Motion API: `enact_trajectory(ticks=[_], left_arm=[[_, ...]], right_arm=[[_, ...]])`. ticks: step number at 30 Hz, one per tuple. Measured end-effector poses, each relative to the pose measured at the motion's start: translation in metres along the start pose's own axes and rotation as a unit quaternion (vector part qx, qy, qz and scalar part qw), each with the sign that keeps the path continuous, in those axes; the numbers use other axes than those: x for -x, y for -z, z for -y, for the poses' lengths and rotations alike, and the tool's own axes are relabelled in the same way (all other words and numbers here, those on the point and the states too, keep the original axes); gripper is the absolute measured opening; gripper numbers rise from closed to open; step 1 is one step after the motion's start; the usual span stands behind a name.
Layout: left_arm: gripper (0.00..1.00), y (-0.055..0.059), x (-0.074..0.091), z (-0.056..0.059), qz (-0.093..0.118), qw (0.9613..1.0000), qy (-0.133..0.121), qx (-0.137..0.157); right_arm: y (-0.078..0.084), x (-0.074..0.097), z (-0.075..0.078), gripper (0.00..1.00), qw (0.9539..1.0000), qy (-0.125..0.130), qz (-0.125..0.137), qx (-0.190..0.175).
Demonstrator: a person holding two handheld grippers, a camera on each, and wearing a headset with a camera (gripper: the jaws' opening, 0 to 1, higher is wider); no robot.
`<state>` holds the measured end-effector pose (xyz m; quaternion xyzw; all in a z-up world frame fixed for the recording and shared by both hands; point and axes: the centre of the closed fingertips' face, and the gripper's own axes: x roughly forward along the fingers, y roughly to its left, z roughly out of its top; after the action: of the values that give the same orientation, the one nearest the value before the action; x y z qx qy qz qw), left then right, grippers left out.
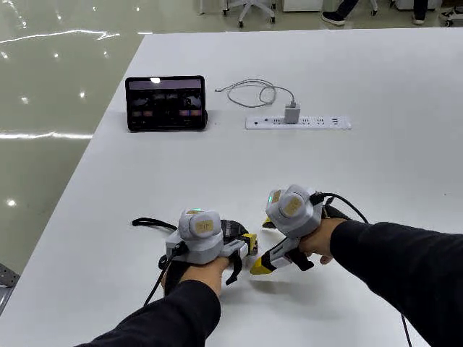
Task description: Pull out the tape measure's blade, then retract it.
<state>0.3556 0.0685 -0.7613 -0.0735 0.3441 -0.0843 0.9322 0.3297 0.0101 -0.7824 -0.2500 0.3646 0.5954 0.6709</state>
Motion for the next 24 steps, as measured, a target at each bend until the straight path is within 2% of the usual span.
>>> enact_trajectory(ticks=[3,11,14,17,20,22,24], left_arm=[[0.75,0.002,0.000,-0.002,-0.006,1.0000,-0.001,0.004],[0.86,0.004,0.002,-0.006,-0.009,0.9999,-0.005,0.003],[0.92,0.003,0.004,-0.006,-0.004,0.9999,-0.005,-0.014],[0.99,0.005,0.004,-0.008,-0.006,0.9998,-0.006,-0.017],[1.00,0.006,0.006,-0.010,-0.007,0.9999,-0.004,-0.015],[1.00,0.013,0.006,-0.009,-0.023,0.9997,0.004,-0.011],[1.00,0.014,0.007,-0.008,-0.022,0.9996,0.013,-0.010]], right_arm=[[0.000,0.000,0.000,0.68,1.0000,-0.001,0.001,-0.005],[0.001,0.003,-0.004,0.74,1.0000,-0.002,0.000,-0.008],[0.002,0.004,-0.004,0.75,1.0000,-0.002,-0.002,-0.007],[0.004,0.006,-0.003,0.76,1.0000,0.001,-0.001,-0.006],[0.003,0.007,-0.002,0.81,0.9998,0.007,0.006,-0.015],[0.003,0.009,0.000,0.86,0.9996,0.016,0.007,-0.022],[0.006,0.010,0.001,0.91,0.9992,0.021,0.005,-0.033]])
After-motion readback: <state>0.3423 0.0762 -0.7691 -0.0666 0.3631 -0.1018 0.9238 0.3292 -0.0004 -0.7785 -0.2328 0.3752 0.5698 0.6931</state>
